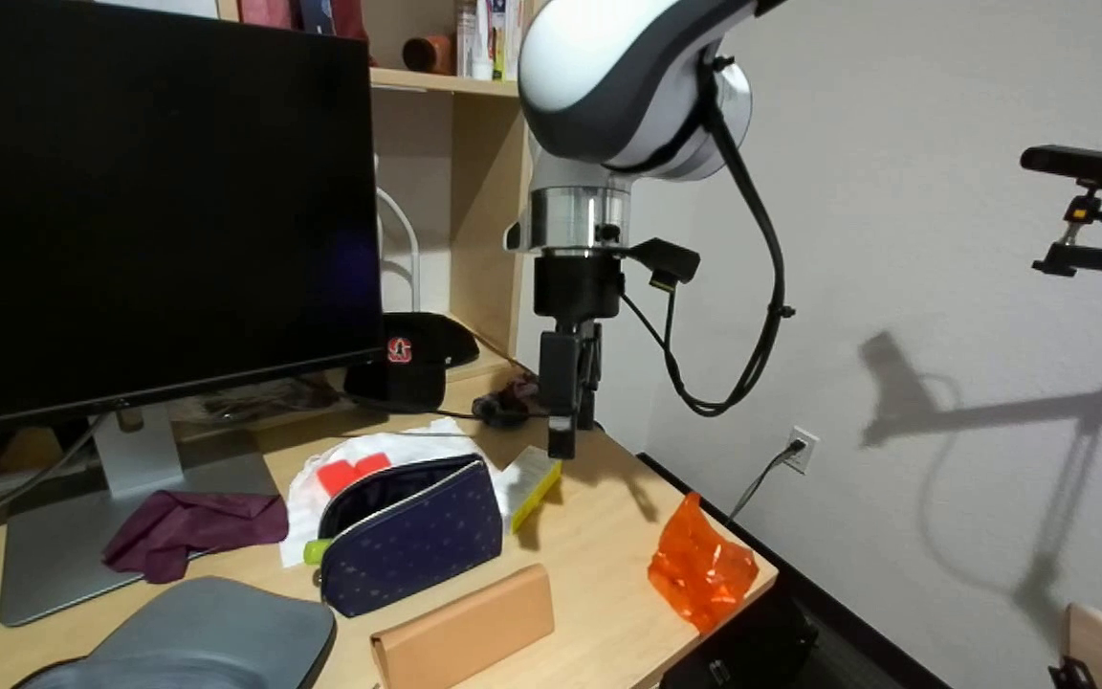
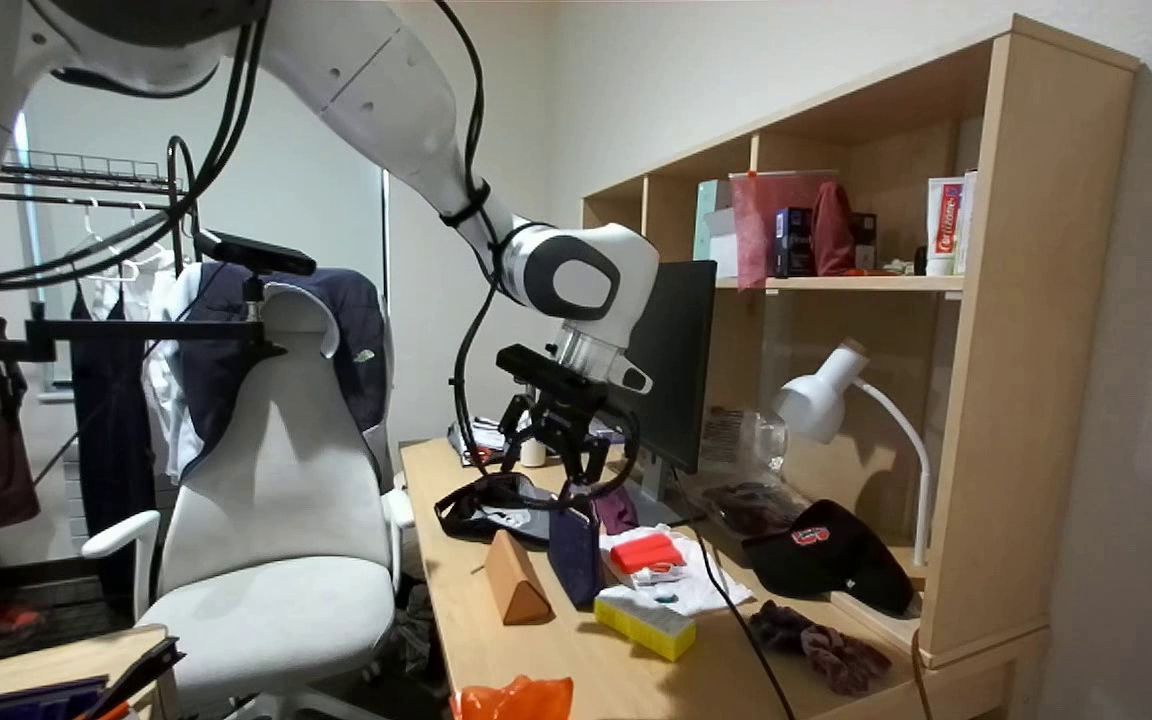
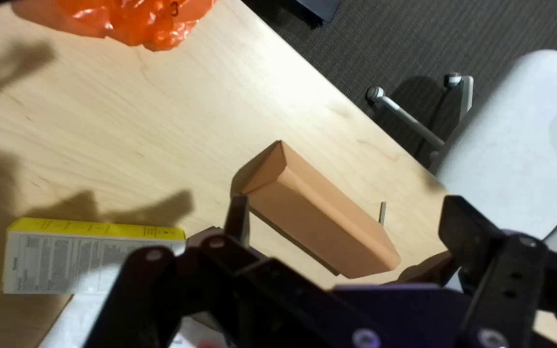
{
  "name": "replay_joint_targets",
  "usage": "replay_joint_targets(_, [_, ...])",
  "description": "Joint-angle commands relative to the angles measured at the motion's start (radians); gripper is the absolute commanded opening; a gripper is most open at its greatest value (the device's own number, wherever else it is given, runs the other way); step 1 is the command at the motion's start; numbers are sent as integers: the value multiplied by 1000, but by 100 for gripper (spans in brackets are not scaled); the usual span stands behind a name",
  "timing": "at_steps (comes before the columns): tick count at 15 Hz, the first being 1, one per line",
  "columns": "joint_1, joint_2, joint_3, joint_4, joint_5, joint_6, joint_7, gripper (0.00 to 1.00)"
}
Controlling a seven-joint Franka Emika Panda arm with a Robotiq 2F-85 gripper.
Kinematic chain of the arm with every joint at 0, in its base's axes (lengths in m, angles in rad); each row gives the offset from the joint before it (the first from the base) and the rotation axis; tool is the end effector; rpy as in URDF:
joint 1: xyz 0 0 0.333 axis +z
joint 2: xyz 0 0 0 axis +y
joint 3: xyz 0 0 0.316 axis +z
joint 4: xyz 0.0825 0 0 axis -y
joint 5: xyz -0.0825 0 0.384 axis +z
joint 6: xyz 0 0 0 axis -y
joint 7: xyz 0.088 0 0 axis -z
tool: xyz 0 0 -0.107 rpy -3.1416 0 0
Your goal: Put the white and yellow tube inside the dark blue bag
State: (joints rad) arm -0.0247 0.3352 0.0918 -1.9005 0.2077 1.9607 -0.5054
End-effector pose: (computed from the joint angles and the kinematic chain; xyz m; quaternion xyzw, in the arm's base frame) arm 0.5895 0.0509 0.3077 -0.9585 -0.2273 0.1101 0.1319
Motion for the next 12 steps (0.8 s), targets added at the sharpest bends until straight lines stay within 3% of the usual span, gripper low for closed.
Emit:
replay_joint_targets(1, [-8, -36, -15, -73, 46, 114, 108, 100])
replay_joint_targets(4, [13, -64, -40, -128, 10, 206, 266, 100])
replay_joint_targets(12, [43, -136, -74, -206, -30, 209, 607, 100])
